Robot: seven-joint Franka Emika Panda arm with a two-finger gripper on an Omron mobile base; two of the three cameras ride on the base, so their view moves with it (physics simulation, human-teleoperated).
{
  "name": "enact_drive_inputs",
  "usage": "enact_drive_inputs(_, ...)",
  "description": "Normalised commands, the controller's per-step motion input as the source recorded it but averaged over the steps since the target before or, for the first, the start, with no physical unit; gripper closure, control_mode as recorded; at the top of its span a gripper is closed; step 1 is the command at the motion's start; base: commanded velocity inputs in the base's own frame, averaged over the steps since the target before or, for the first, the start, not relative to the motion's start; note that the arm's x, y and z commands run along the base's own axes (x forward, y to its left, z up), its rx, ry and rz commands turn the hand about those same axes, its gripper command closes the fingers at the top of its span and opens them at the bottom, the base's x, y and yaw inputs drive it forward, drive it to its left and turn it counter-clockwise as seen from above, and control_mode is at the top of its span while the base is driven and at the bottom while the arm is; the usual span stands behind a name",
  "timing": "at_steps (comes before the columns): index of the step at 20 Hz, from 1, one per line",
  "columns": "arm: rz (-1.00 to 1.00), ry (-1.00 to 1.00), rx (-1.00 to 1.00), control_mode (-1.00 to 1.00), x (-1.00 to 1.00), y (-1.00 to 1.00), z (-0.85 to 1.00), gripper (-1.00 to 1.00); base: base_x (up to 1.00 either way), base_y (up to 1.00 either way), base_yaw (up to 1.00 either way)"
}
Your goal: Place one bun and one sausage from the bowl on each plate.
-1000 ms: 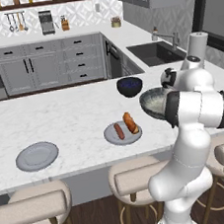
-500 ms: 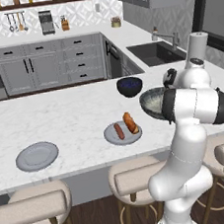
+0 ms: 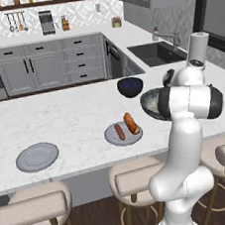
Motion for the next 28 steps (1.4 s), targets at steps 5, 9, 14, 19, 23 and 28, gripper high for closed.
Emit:
enact_drive_inputs(5, 0.0, 0.0, 0.0, -1.0, 0.2, -0.16, -0.12, -1.0, 0.0, 0.0, 0.0)
enact_drive_inputs(9, 0.0, 0.0, 0.0, -1.0, 0.23, -0.08, -0.25, -1.0, 0.0, 0.0, 0.0)
enact_drive_inputs(14, 0.0, 0.0, 0.0, -1.0, 0.16, -0.1, -0.3, -1.0, 0.0, 0.0, 0.0)
enact_drive_inputs(19, 0.0, 0.0, 0.0, -1.0, 0.13, -0.11, -0.29, -1.0, 0.0, 0.0, 0.0)
enact_drive_inputs(23, 0.0, 0.0, 0.0, -1.0, 0.06, 0.0, -0.24, -1.0, 0.0, 0.0, 0.0)
enact_drive_inputs(28, 0.0, 0.0, -0.01, -1.0, 0.0, 0.0, -0.24, 1.0, 0.0, 0.0, 0.0)
